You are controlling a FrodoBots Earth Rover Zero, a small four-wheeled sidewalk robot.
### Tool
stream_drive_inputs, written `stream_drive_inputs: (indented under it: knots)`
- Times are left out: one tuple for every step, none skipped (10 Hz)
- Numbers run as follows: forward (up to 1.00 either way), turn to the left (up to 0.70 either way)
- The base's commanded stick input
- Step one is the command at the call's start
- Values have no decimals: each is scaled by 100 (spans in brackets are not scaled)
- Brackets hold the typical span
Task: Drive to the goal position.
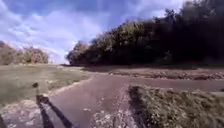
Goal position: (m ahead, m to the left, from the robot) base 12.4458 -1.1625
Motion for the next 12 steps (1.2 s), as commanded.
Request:
stream_drive_inputs:
  knots:
    - [70, 0]
    - [70, -6]
    - [70, -16]
    - [70, -20]
    - [70, -13]
    - [70, -6]
    - [70, 0]
    - [70, 0]
    - [70, -15]
    - [70, -35]
    - [70, -32]
    - [70, 0]
